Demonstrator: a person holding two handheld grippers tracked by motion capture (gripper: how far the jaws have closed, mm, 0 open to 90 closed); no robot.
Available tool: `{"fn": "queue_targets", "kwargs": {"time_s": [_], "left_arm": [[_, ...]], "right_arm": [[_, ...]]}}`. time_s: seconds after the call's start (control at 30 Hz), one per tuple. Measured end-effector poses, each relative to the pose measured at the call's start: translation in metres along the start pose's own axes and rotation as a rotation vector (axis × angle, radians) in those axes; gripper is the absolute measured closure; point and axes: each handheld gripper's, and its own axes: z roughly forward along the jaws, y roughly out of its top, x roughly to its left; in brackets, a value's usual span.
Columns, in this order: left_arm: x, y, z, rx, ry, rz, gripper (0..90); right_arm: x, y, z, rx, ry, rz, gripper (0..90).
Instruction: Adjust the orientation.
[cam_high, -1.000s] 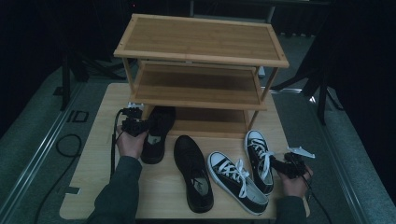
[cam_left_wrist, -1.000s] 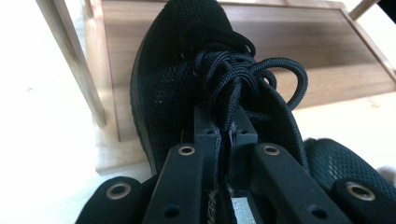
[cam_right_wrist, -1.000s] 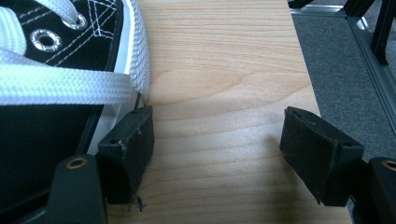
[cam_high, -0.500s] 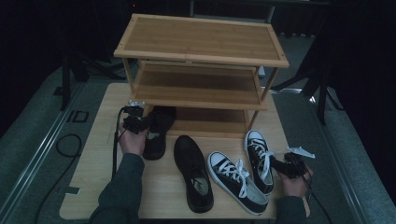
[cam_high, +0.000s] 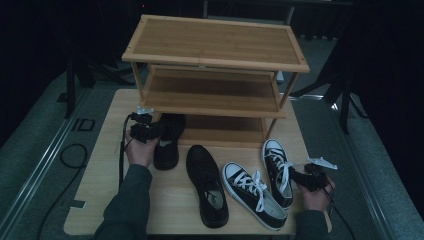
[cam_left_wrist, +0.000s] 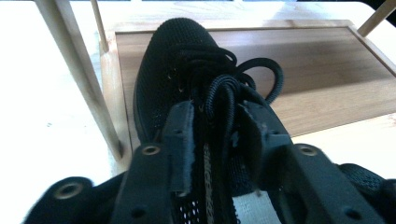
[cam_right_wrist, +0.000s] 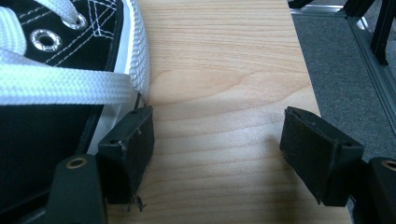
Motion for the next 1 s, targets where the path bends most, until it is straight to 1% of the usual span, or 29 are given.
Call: {"fn": "queue_targets", "kwargs": {"time_s": [0.13, 0.37, 0.47, 0.57, 0.6, 0.67, 0.83, 1.0], "left_arm": [[-0.002, -0.002, -0.011, 0.006, -0.011, 0.045, 59.6], [-0.003, -0.003, -0.038, -0.025, -0.041, 0.082, 59.6], [-0.003, -0.005, -0.050, -0.031, -0.061, 0.094, 59.6], [-0.004, -0.014, -0.058, -0.034, -0.088, 0.079, 59.2], [-0.005, -0.018, -0.060, -0.032, -0.096, 0.082, 59.2], [-0.006, -0.023, -0.063, -0.037, -0.095, 0.085, 58.2], [-0.007, -0.034, -0.073, -0.052, -0.115, 0.076, 57.0], [-0.007, -0.037, -0.082, -0.037, -0.104, 0.107, 55.4]], "right_arm": [[0.000, 0.000, 0.000, 0.000, -0.001, 0.000, 25.8], [0.000, 0.000, 0.000, 0.000, 0.000, 0.000, 25.8], [0.000, 0.000, 0.000, -0.001, 0.000, 0.001, 25.8], [0.000, 0.000, 0.000, 0.000, 0.000, 0.000, 25.8], [0.000, 0.000, 0.000, 0.000, -0.001, 0.000, 25.8], [0.000, 0.000, 0.000, 0.000, 0.000, 0.000, 25.8], [0.000, 0.000, 0.000, 0.000, -0.001, 0.000, 25.8], [0.000, 0.000, 0.000, 0.000, -0.001, 0.000, 25.8]]}}
